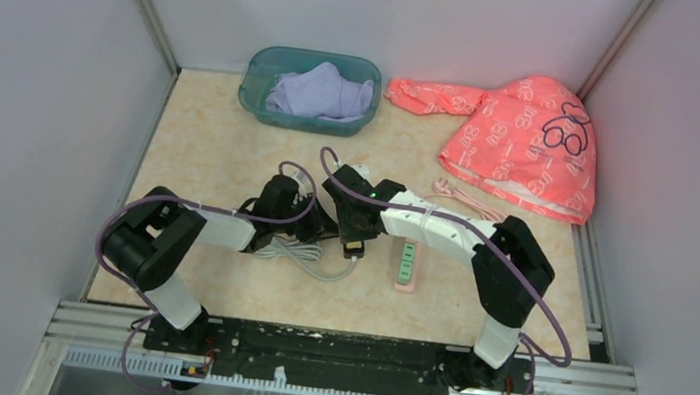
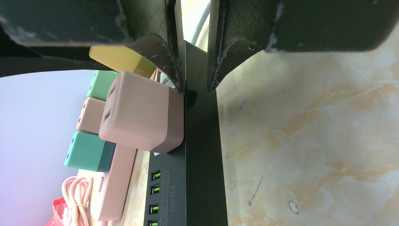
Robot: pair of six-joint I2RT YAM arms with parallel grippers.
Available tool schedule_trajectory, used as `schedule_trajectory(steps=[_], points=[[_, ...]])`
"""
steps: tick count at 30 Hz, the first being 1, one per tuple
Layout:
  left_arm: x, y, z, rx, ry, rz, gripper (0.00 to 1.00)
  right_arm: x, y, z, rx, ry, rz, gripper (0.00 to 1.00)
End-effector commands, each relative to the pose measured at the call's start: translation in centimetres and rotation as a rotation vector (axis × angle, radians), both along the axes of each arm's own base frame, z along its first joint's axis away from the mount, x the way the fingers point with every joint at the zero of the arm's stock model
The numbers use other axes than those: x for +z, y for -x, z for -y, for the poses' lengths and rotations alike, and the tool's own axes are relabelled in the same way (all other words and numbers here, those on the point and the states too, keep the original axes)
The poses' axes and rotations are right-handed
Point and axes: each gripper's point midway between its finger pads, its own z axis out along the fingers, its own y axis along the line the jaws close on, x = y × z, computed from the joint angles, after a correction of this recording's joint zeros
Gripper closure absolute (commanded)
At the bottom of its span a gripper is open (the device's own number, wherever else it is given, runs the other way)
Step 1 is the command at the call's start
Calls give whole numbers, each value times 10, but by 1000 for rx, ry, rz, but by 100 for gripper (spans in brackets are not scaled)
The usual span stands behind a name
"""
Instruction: Insert the plug
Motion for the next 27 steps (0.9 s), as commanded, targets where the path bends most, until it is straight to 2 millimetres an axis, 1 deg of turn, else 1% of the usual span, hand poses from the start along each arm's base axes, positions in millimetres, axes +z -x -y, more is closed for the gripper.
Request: schedule_trajectory(steps=[1,6,13,20,27], points=[[-6,5,-2,-4,-4,-15,72,-8,-8,-7,-21,-15,3,100],[-7,5,-2,-4,-2,-17,72,-9,-7,-10,-20,-26,-5,100],[-6,5,-1,-6,3,-16,72,-16,-5,1,-34,33,-16,100],[-6,7,0,-8,7,-20,72,-39,0,13,-30,120,-57,100],[-7,8,-1,3,4,-27,73,-56,5,25,-26,193,-84,100]])
